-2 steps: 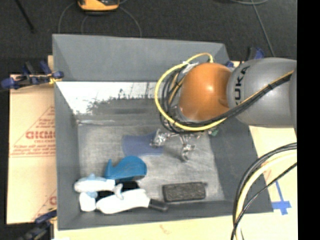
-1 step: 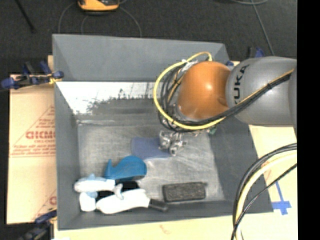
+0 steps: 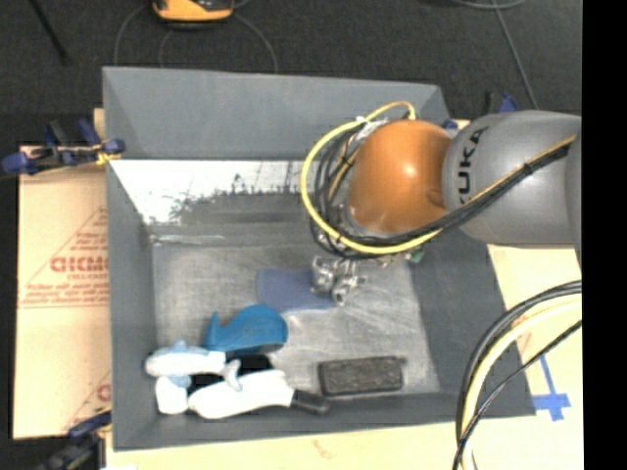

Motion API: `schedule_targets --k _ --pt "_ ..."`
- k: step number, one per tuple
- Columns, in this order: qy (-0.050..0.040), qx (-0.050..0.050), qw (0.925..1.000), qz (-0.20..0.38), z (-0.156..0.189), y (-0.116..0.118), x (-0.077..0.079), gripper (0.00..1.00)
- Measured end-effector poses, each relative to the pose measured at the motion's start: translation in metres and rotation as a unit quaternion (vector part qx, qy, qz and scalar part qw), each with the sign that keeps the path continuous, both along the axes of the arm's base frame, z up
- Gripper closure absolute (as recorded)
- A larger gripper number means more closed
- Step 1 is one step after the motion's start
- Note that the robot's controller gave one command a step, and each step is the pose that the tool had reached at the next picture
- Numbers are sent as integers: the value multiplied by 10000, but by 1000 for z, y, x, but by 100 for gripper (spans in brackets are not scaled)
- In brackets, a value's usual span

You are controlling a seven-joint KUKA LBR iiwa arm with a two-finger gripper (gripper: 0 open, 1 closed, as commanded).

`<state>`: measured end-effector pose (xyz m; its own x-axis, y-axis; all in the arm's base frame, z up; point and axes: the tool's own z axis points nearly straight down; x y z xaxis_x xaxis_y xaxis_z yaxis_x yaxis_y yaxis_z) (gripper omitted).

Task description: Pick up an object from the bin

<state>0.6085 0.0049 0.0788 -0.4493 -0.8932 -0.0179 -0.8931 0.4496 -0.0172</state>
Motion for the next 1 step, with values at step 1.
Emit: schedule_targets --k 1 --pt "0 1 10000 21 0 0 0 100"
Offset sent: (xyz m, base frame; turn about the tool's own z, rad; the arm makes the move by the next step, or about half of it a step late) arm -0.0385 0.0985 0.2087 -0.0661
